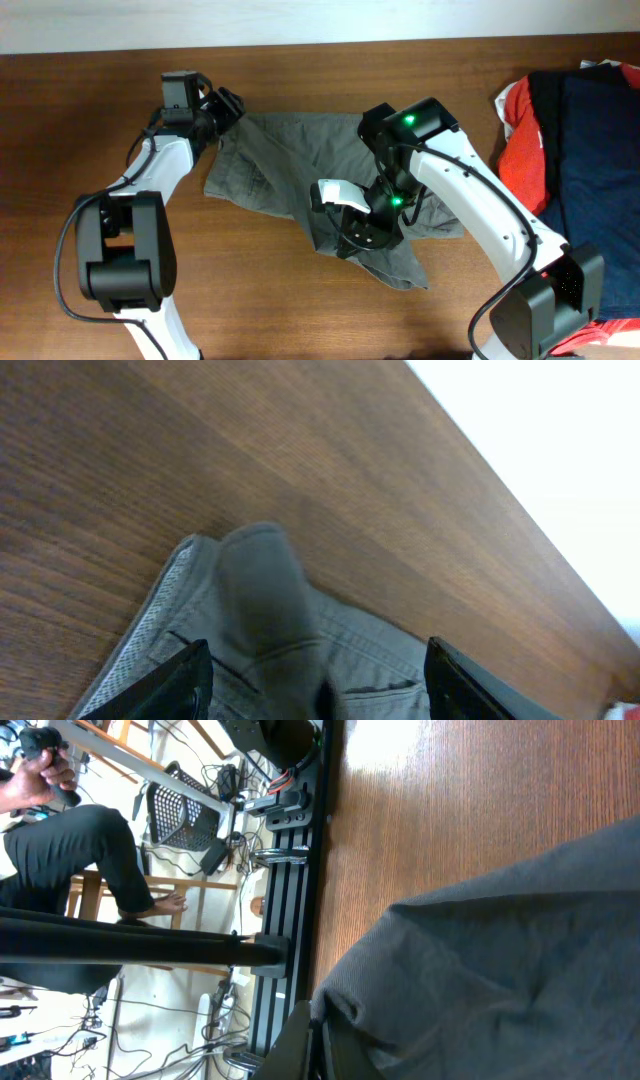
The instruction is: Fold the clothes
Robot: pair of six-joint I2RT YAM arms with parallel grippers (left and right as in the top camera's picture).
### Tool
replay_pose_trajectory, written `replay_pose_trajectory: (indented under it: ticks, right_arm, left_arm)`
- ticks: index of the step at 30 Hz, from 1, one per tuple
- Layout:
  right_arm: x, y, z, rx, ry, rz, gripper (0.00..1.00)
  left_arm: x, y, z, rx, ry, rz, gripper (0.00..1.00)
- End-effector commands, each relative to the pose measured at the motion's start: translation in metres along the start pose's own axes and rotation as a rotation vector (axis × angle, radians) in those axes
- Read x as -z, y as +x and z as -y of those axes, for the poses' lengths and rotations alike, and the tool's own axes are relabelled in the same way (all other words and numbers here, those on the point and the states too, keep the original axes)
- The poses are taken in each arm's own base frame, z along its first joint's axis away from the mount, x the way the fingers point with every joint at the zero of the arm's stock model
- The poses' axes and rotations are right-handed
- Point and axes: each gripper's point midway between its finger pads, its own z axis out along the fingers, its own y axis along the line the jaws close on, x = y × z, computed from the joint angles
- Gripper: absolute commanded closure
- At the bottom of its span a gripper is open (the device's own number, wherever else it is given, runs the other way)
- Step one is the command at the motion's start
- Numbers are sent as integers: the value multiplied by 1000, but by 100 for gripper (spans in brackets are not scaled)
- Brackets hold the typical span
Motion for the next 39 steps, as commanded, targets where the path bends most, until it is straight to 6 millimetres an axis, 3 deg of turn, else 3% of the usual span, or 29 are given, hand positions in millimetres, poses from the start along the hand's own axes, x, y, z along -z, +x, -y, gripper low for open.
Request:
replay_pose_trajectory:
  ticks: [1,3,4,5,6,9,10,16,17,19,22,23,24,26,28,32,35,36,39]
  right_arm:
    - [2,-4,-7,21,6,8,96]
    - [2,-4,-7,22,6,7,96]
    - [2,-4,-7,21,6,7,96]
    - [2,-4,-7,22,6,7,96]
    - [2,-4,-7,22,6,7,96]
    - [2,-4,-7,22,7,8,96]
    - [2,-4,-7,22,7,8,96]
    - [2,-5,-4,32,15,12,96]
    - [2,-5,-4,31,15,12,96]
    - [2,-5,-4,31,15,12,96]
    - [2,-5,-4,31,15,12,96]
    - [2,-5,-4,31,15,12,96]
    - [2,-5,-4,24,15,12,96]
    - [2,-5,-4,24,15,13,96]
    - [2,-7,-1,-32,28,19,96]
    - [5,-3,32,-271,175,-8,96]
    - [12,11,54,-500,309,-53,96]
    - [15,21,61,-626,375,-78,96]
    - [27,43,79,-844,547,-117,96]
  left_arm:
    - [-6,-4,-13,6,-46,22,33]
    - [-6,-7,-13,5,-52,35,33]
    - [-6,-9,-11,2,-43,41,37]
    - [-6,-12,-7,-3,-23,51,52]
    - [-6,-13,-6,-4,-19,56,57]
    - [-6,-13,-6,-4,-20,57,57]
    - [-6,-13,-6,-4,-21,56,44]
    - [-13,-6,-16,3,-48,36,44]
    - [-16,-3,-19,6,-53,29,47]
    - [-18,-8,-17,3,-37,43,63]
    - [-15,-14,-9,5,34,37,69]
    - [-15,-15,-10,8,35,36,80]
    - [-13,-18,-10,13,51,33,98]
    - [-2,-28,-4,29,134,0,99]
    - [21,-32,-7,60,133,-36,99]
    - [74,7,-24,-32,-14,-205,99]
    - [112,22,-44,-64,-194,-239,99]
    - [131,37,-49,-87,-259,-288,99]
    - [145,83,-83,-110,-465,-421,99]
